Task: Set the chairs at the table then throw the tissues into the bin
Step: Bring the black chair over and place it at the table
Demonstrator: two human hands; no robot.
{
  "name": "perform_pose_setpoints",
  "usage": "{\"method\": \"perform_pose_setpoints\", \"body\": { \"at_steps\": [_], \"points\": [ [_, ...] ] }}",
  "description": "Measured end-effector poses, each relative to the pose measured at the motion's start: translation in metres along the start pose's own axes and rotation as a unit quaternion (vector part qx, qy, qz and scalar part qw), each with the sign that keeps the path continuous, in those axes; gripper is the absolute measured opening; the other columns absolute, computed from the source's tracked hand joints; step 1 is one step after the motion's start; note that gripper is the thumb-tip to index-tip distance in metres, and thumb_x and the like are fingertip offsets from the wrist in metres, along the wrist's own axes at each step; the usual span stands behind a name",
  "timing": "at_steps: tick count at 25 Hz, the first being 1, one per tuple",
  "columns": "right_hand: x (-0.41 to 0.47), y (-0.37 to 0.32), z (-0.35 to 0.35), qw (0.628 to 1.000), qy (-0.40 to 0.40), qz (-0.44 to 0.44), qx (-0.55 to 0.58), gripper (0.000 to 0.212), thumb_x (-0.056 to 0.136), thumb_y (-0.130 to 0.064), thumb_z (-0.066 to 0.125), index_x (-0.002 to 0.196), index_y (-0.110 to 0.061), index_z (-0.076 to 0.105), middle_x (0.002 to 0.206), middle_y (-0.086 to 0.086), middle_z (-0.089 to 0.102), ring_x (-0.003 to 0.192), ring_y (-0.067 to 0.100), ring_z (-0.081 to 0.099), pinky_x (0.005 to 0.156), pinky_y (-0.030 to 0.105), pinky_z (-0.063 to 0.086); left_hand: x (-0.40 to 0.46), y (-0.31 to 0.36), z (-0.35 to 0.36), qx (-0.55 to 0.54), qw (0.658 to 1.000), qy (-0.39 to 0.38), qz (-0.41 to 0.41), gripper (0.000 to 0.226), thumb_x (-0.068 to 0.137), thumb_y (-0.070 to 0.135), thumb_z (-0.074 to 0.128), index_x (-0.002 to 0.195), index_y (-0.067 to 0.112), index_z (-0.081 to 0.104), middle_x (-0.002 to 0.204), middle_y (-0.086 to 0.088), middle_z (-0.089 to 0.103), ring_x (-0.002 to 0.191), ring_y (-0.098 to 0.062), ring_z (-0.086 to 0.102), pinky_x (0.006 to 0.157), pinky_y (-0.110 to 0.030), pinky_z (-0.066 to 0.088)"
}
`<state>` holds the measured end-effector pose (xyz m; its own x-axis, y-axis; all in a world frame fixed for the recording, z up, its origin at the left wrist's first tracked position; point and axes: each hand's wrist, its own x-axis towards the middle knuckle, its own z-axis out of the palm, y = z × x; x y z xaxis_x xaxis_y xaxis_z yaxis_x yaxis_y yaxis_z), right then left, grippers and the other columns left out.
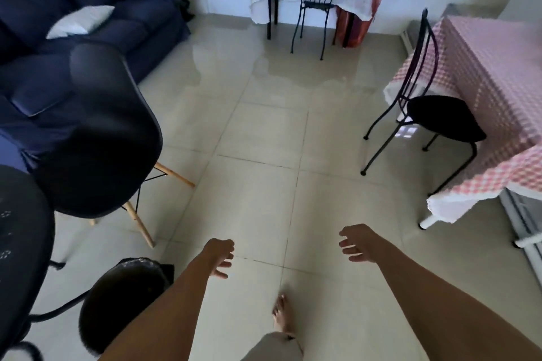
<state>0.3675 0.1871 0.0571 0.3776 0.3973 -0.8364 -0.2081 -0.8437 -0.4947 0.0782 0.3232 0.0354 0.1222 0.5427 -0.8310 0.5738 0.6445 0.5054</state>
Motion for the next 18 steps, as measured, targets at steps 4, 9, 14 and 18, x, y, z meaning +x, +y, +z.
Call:
{"method": "perform_pose_setpoints", "body": {
  "at_steps": [4, 9, 14, 18],
  "points": [
    [0.058, -0.110, -0.011, 0.999, -0.027, -0.018, -0.017, 0.017, 0.095, -0.019, 0.048, 0.081, -0.011, 0.055, 0.073, 0.008, 0.054, 0.060, 0.020, 0.048, 0.061, 0.030, 0.039, 0.048, 0.085, -0.013, -0.008, 1.000, 0.020, -0.007, 0.018, 0.095, 0.018, 0.044, 0.102, 0.003, 0.051, 0.102, -0.014, 0.051, 0.093, -0.029, 0.051, 0.093, -0.051, 0.046],
    [0.146, -0.250, -0.018, 0.997, -0.045, -0.029, -0.060, 0.013, 0.090, -0.015, 0.052, 0.077, -0.012, 0.055, 0.071, 0.008, 0.055, 0.059, 0.021, 0.050, 0.060, 0.029, 0.040, 0.122, 0.193, -0.039, -0.055, 0.997, 0.043, -0.022, 0.022, 0.094, 0.020, 0.045, 0.102, 0.002, 0.055, 0.108, -0.015, 0.055, 0.099, -0.030, 0.054, 0.093, -0.052, 0.046],
    [0.252, -0.392, -0.004, 0.990, -0.059, -0.032, -0.127, 0.013, 0.090, -0.014, 0.052, 0.077, -0.010, 0.053, 0.071, 0.009, 0.054, 0.059, 0.022, 0.049, 0.059, 0.028, 0.040, 0.203, 0.287, -0.072, -0.132, 0.986, 0.071, -0.069, 0.027, 0.095, 0.018, 0.044, 0.111, 0.000, 0.055, 0.111, -0.017, 0.053, 0.113, -0.034, 0.054, 0.096, -0.052, 0.044],
    [0.312, -0.522, 0.031, 0.976, -0.107, -0.033, -0.186, 0.017, 0.091, -0.016, 0.051, 0.075, -0.012, 0.054, 0.072, 0.008, 0.056, 0.060, 0.021, 0.051, 0.059, 0.027, 0.040, 0.256, 0.357, -0.104, -0.232, 0.964, 0.108, -0.067, 0.031, 0.095, 0.018, 0.047, 0.117, -0.003, 0.050, 0.108, -0.018, 0.053, 0.100, -0.031, 0.055, 0.084, -0.048, 0.049]
  ]
}}
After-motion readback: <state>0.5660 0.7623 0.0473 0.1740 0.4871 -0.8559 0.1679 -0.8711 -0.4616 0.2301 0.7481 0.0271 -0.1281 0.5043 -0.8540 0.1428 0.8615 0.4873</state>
